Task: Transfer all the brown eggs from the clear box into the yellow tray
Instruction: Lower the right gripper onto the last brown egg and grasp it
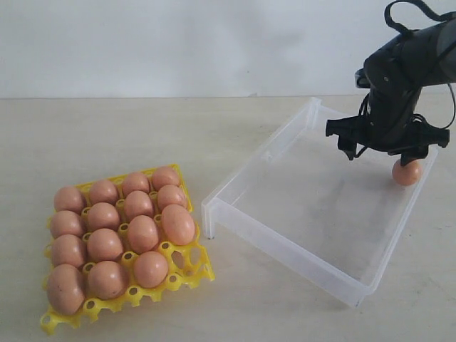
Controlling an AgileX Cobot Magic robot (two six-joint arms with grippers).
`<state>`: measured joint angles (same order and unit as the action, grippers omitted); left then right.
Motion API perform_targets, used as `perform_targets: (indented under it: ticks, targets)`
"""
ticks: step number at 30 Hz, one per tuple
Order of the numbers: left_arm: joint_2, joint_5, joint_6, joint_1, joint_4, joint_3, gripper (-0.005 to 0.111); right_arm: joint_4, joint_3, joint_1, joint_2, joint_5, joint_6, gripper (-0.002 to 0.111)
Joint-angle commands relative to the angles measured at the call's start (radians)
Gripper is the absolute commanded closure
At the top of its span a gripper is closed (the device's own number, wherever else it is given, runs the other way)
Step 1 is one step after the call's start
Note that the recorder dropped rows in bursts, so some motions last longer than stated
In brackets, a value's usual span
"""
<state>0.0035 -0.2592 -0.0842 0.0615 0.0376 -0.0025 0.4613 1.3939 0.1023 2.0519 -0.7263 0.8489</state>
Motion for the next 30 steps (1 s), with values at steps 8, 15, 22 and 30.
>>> perform_targets:
  ticks: [8,15,22,30]
  targets:
    - [-0.003,0.008,-0.002,-0.002,-0.007,0.003,0.103,0.011,0.096,-0.003,-0.017,-0.048,0.001,0.037]
    - [-0.003,0.008,-0.002,-0.002,-0.007,0.003,0.103,0.075,0.104,-0.003,-0.016,-0.181,0.032,0.037]
    - [-0.003,0.008,-0.002,-0.002,-0.007,0.003,0.103,0.094,0.104,-0.003,-0.012,-0.159,0.080,0.037]
    - [-0.003,0.008,-0.002,-0.002,-0.007,0.003,0.103,0.103,0.104,-0.012,0.057,-0.177,0.087,0.037]
